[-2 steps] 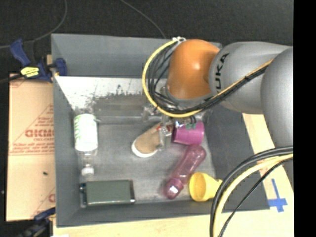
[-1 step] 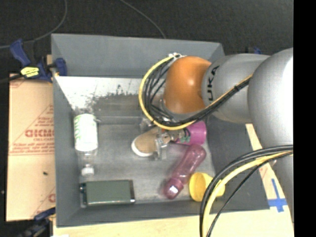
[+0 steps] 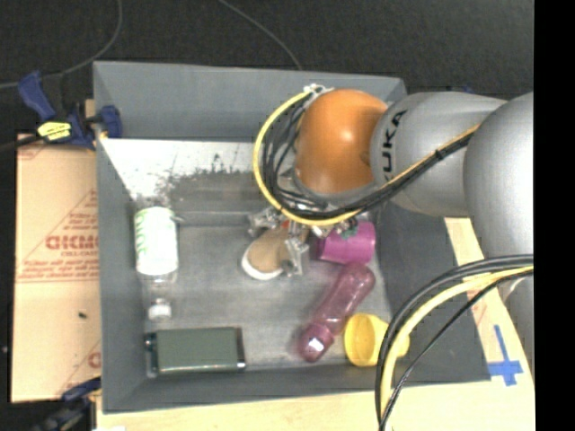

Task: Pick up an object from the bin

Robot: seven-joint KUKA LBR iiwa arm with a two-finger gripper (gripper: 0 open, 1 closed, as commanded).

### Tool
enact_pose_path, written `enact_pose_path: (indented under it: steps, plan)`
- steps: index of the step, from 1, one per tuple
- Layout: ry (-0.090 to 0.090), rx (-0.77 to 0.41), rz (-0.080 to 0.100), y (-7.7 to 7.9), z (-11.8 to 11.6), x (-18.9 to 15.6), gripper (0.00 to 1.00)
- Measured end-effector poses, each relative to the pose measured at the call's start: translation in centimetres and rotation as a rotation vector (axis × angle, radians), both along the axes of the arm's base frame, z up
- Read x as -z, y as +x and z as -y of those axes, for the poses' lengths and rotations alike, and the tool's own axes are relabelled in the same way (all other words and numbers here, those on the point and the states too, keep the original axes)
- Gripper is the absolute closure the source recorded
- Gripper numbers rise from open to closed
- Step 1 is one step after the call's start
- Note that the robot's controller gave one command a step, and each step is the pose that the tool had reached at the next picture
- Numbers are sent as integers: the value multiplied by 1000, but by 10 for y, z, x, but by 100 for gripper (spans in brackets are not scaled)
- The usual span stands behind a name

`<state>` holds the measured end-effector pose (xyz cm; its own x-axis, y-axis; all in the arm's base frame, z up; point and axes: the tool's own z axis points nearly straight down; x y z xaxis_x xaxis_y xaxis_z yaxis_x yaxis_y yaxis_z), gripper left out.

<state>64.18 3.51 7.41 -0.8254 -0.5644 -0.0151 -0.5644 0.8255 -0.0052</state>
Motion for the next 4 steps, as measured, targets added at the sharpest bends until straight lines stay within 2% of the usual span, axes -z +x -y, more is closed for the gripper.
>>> enact_pose_path:
  steps: [4]
  plan:
    - [1, 3, 6, 1, 0, -13, 100]
